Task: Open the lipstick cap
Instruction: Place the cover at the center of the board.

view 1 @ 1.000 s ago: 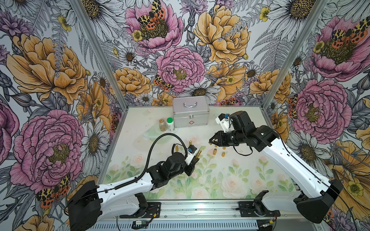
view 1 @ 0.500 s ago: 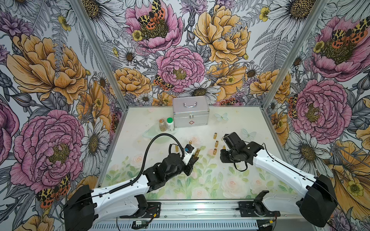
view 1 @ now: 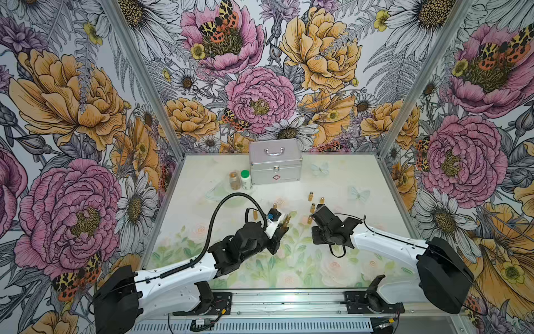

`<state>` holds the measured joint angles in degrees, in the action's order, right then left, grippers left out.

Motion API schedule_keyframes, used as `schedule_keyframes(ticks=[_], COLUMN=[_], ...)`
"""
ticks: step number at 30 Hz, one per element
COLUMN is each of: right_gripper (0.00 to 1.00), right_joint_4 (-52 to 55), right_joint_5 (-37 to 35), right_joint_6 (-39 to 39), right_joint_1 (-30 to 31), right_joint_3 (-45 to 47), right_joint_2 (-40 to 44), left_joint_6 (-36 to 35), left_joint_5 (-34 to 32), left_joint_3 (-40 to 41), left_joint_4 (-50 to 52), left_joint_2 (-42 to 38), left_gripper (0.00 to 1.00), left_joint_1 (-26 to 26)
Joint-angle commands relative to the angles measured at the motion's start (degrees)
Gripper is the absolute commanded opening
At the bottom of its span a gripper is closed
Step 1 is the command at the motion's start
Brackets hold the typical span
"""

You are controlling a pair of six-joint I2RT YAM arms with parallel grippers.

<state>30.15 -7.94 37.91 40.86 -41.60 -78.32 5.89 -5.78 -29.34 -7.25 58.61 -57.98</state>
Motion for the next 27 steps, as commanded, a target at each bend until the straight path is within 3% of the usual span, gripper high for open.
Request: schedule_keyframes(ticks=[1, 17, 27], right_gripper=[0.20, 0.21, 0.36], right_joint_4=[-4.3, -7.8, -7.7], right_joint_5=[-3.0, -4.3, -3.6], right_joint_6=[-0.4, -0.8, -1.2], right_joint_1=[0.6, 1.7, 1.9], right_joint_3=[0.5, 3.2, 3.2], right_joint_2=[-1.4, -6.5, -3.0], left_joint_6=[0.3, 0.4, 0.4], left_joint_5=[0.7, 0.5, 0.6], left_joint_3=[-0.2, 0.2, 0.2], left_joint_4=[-2.2, -2.6, -2.5], left_joint_2=[0.2, -0.2, 0.1], left_gripper=[0.00, 0.00, 0.00], left_joint_1=[-0.5, -0.5, -0.5])
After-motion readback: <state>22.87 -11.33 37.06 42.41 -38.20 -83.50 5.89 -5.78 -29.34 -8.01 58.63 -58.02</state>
